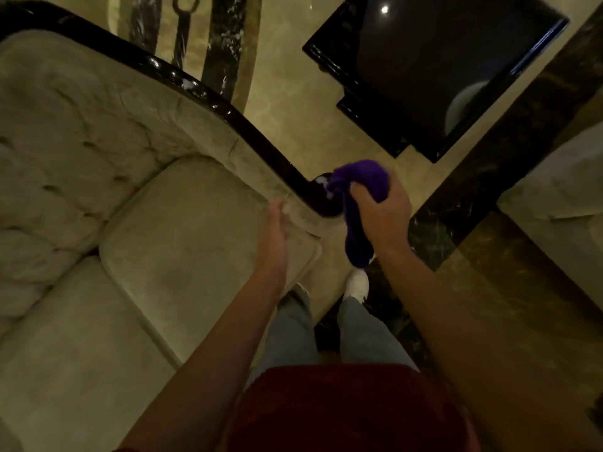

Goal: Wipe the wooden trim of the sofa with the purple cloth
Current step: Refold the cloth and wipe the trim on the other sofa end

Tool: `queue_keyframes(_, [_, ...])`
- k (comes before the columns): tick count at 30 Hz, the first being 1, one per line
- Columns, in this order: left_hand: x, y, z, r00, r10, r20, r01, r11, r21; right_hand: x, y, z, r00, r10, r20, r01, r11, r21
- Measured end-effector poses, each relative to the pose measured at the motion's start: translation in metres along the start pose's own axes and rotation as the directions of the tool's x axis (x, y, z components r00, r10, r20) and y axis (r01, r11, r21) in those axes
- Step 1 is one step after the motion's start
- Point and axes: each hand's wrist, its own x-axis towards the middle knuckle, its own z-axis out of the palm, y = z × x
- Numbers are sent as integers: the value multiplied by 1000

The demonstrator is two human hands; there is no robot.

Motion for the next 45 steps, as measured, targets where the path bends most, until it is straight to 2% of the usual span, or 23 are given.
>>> queue_keyframes(3, [73,1,-28,972,-44,-229,48,999,13,42,8,35,995,-37,-89,39,999,25])
queue_keyframes(6, [141,4,-44,951,16,-310,16,995,102,70,31,81,994,-98,-50,95,994,-62])
queue_keyframes(8, [172,10,-46,953,52,-298,-15,992,124,75,54,102,975,-222,17,218,934,-283])
queue_keyframes(10, [192,12,-41,959,81,-273,-45,990,135,72,74,110,941,-326,92,326,796,-511])
queue_keyframes(13, [206,5,-31,939,138,-314,-92,983,156,64,94,112,924,-365,117,355,699,-621])
queue_keyframes(15, [208,-5,-33,943,144,-300,-113,986,120,59,97,112,920,-378,105,358,700,-618])
queue_keyframes(22, [247,19,-60,941,98,-323,-104,995,0,56,72,159,944,-329,-9,293,853,-432])
queue_keyframes(25, [258,30,-73,961,22,-276,-25,1000,-7,65,51,183,938,-344,-29,315,886,-340])
queue_keyframes(27, [253,36,-82,978,19,-207,-24,999,-24,73,35,195,933,-360,-21,335,886,-322])
queue_keyframes(30, [251,49,-91,973,70,-220,-74,997,-11,84,14,216,904,-422,64,410,816,-408])
queue_keyframes(33, [267,64,-98,941,191,-280,-166,980,111,99,-4,239,866,-486,119,481,744,-464])
queue_keyframes(37, [288,89,-100,899,250,-360,-235,968,86,112,-24,258,837,-517,177,528,682,-507])
queue_keyframes(40, [290,100,-93,889,271,-370,-231,961,150,117,-37,262,814,-522,256,570,632,-525])
queue_keyframes(45, [291,93,-101,898,287,-335,-226,951,209,134,-53,273,716,-569,405,694,516,-501])
